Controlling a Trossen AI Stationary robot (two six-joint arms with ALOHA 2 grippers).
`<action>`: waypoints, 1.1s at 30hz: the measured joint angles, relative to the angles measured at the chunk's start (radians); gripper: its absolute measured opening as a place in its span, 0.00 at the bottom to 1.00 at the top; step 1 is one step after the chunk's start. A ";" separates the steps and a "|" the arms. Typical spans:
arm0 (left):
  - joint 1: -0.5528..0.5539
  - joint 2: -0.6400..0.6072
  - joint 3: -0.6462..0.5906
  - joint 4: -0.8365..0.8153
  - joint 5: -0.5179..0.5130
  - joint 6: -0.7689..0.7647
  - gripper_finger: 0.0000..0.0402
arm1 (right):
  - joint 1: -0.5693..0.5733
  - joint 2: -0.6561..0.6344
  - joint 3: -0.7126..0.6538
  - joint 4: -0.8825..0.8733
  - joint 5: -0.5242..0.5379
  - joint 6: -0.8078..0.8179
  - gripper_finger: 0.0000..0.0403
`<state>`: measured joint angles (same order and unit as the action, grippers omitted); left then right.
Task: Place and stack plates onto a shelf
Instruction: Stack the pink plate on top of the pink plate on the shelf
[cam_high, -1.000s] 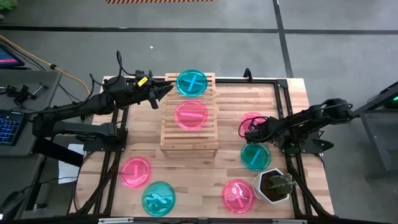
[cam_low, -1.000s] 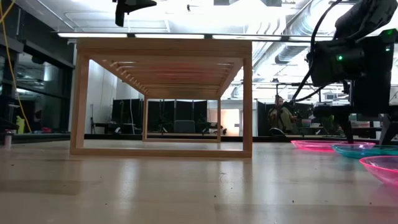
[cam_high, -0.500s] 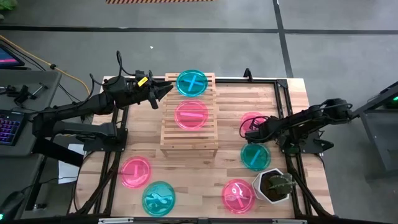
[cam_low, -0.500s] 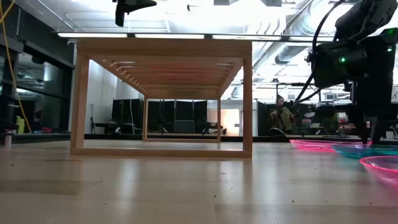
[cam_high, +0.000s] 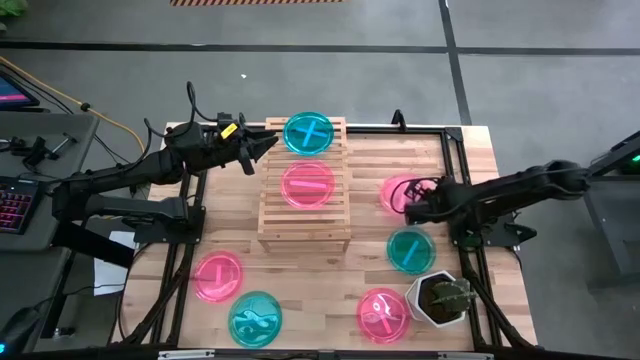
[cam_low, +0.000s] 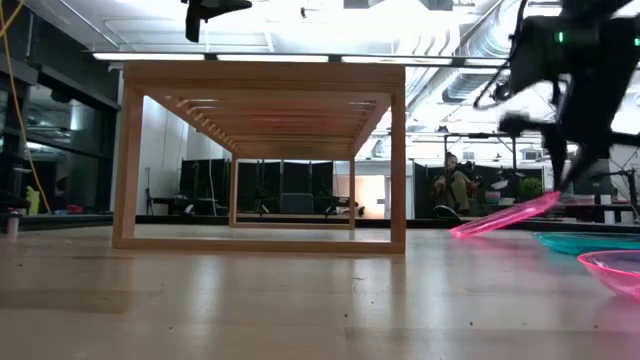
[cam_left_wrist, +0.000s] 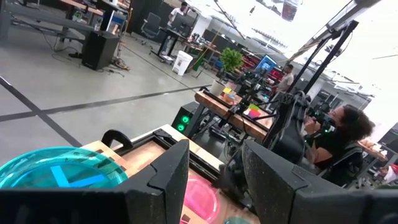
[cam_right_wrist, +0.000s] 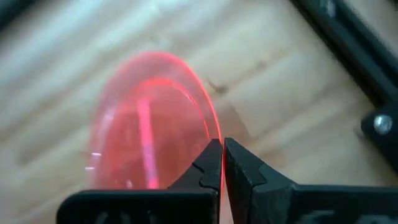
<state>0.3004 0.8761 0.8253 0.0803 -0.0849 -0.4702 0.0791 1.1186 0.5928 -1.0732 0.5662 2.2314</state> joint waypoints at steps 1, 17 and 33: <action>0.000 0.000 0.000 0.000 0.000 0.000 0.35 | -0.001 -0.017 0.022 -0.023 0.031 -0.011 0.00; 0.000 0.000 0.000 0.000 -0.005 0.000 0.35 | -0.184 -0.065 0.311 -0.242 0.083 -0.513 0.00; 0.000 0.000 0.000 0.000 -0.004 0.000 0.35 | -0.048 -0.067 -0.135 0.239 -0.204 -0.218 0.25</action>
<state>0.3004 0.8761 0.8253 0.0807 -0.0891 -0.4702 0.0308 1.0515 0.4577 -0.8342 0.3620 2.0138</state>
